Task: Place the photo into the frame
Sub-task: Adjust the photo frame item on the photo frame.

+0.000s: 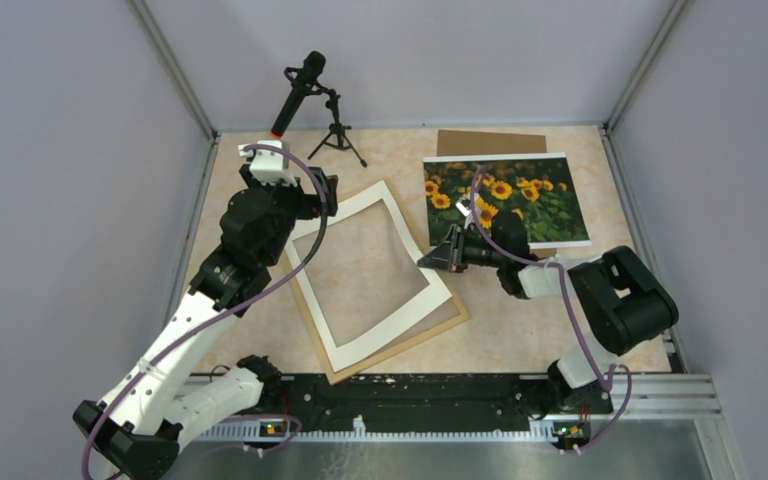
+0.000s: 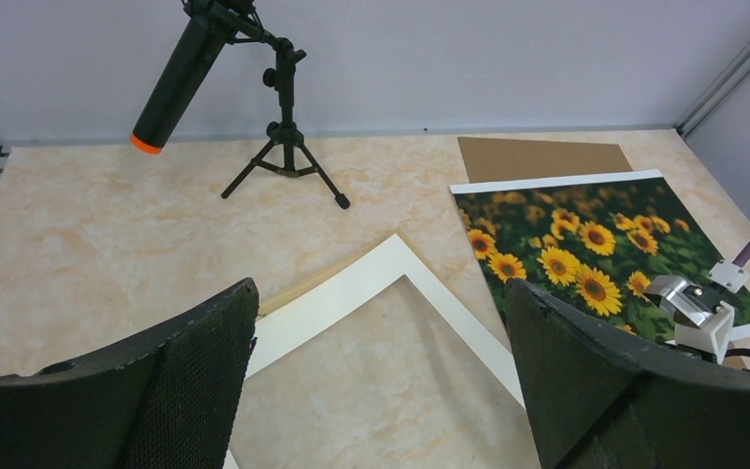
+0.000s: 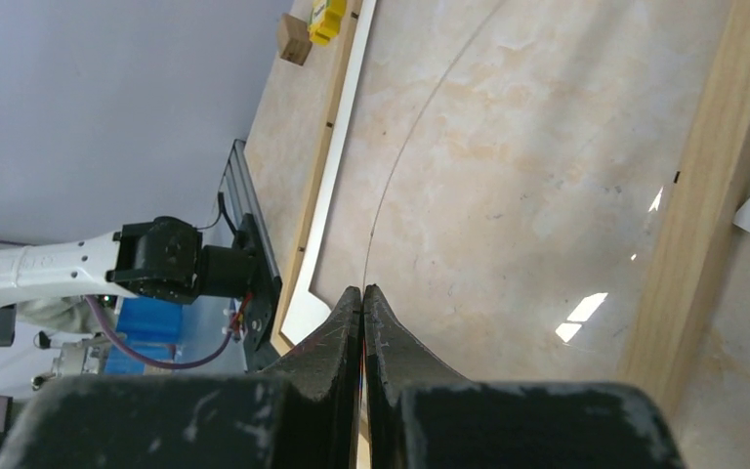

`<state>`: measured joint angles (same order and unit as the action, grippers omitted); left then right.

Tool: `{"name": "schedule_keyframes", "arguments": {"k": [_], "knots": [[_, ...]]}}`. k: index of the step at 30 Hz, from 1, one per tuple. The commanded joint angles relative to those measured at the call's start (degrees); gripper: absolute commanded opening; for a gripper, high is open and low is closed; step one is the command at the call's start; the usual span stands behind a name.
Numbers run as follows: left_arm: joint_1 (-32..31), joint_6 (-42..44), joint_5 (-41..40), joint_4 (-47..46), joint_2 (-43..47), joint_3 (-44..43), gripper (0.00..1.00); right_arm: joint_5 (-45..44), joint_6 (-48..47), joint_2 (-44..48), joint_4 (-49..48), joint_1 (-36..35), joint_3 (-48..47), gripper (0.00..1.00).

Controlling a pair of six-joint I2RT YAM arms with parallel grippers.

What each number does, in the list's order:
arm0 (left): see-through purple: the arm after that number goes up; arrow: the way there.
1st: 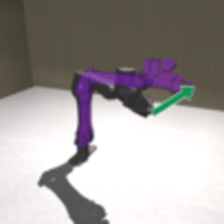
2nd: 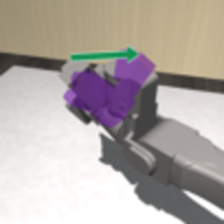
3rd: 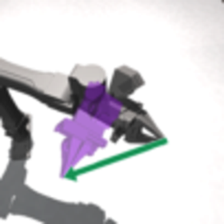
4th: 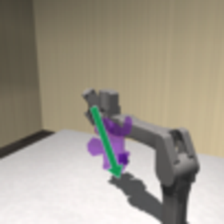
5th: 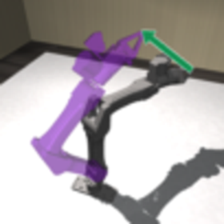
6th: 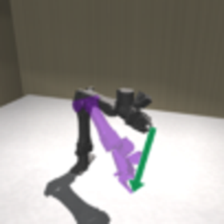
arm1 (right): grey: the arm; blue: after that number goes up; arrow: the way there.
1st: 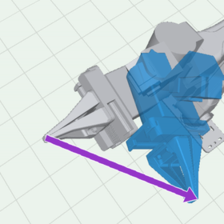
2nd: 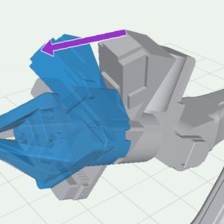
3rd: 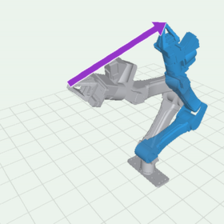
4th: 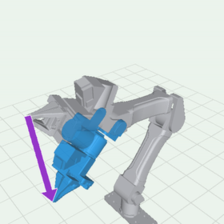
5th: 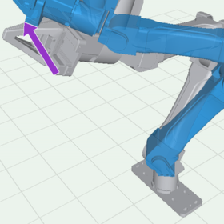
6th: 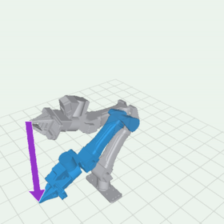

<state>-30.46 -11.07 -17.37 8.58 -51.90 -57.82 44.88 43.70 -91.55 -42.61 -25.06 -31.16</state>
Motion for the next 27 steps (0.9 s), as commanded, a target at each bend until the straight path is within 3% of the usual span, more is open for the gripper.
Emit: {"name": "schedule_keyframes", "arguments": {"k": [1,16,27], "knots": [[0.3,-0.7,0.7,-2.5,0.7,0.2,0.99,-1.4,-0.7,1.1,-4.5,-1.5,0.3,0.0],[0.2,-0.7,0.7,-2.4,1.0,0.3,0.99,-4.1,-1.6,-1.4,-4.5,-2.9,1.1,0.0],[0.2,-0.8,1.3,-2.4,1.1,0.2,0.99,-12.9,-11.0,3.6,17.8,-3.0,-2.0,0.33]]}}
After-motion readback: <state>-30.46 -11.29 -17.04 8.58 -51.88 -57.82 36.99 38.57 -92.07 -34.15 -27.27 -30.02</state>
